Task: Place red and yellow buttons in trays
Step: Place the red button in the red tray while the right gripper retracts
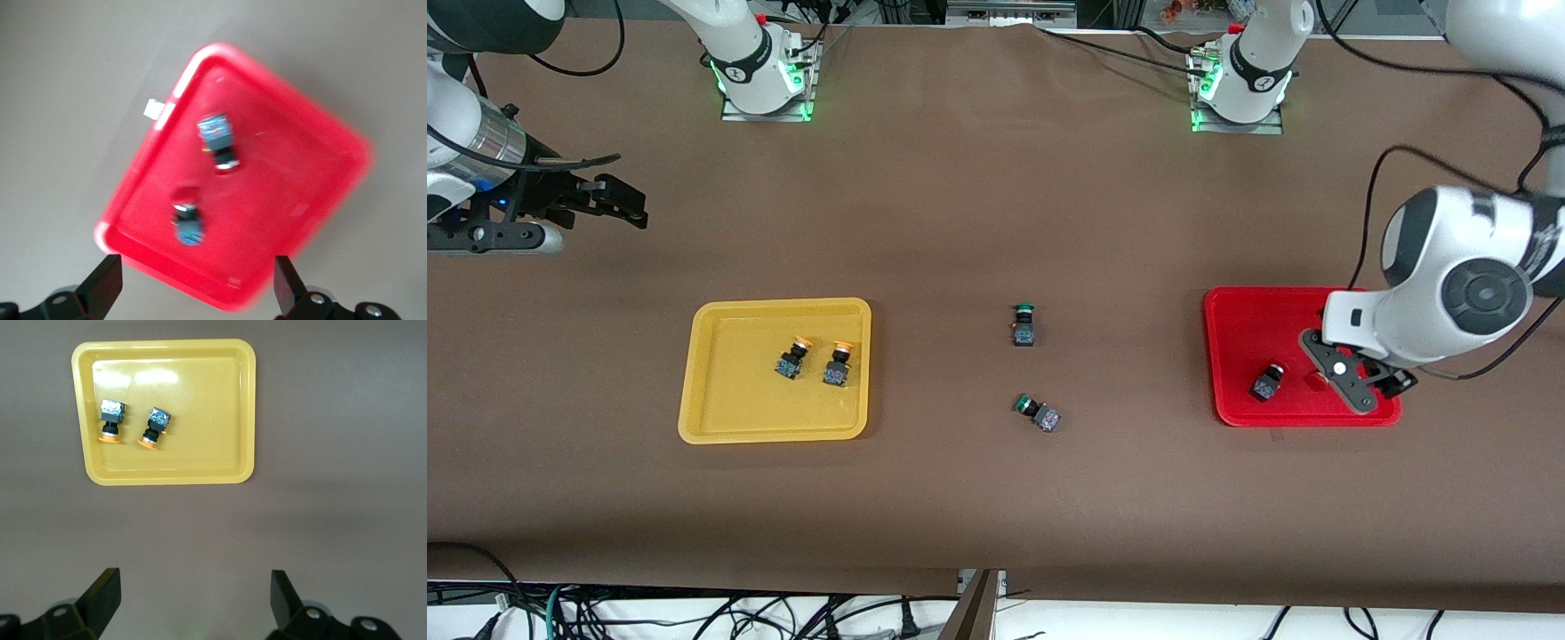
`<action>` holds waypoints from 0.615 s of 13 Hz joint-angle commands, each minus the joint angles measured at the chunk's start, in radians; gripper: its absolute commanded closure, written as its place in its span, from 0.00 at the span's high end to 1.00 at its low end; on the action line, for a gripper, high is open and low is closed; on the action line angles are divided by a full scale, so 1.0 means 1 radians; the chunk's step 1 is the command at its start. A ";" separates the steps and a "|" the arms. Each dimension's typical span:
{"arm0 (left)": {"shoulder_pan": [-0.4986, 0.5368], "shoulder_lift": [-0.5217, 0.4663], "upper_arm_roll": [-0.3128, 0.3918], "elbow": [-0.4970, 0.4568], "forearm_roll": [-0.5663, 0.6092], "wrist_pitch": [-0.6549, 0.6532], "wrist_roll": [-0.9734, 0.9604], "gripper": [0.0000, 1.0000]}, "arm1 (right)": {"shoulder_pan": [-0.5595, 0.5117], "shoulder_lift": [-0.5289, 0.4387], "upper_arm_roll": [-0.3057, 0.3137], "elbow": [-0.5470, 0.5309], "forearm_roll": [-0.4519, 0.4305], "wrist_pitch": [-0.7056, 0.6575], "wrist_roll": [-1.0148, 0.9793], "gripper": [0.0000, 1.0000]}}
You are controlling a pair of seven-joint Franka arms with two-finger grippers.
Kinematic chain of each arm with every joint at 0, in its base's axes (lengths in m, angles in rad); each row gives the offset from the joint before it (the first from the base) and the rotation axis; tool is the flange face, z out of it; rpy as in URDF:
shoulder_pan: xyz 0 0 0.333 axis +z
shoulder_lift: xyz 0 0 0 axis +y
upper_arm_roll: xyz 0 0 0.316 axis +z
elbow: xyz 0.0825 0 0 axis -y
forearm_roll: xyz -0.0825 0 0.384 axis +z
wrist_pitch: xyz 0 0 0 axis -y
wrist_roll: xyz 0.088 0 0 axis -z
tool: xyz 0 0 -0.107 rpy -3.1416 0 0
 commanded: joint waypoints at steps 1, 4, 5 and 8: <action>-0.018 -0.003 -0.021 0.166 -0.066 -0.246 -0.137 1.00 | -0.021 0.075 0.019 0.112 -0.016 -0.084 -0.019 1.00; -0.043 -0.091 -0.053 0.213 -0.141 -0.380 -0.486 1.00 | -0.017 0.098 0.021 0.127 -0.017 -0.074 -0.013 1.00; -0.088 -0.126 -0.038 0.208 -0.157 -0.379 -0.581 1.00 | -0.016 0.101 0.022 0.127 -0.019 -0.069 -0.004 1.00; -0.332 -0.277 0.306 0.089 -0.170 -0.189 -0.706 1.00 | -0.013 0.101 0.022 0.127 -0.011 -0.022 -0.011 0.99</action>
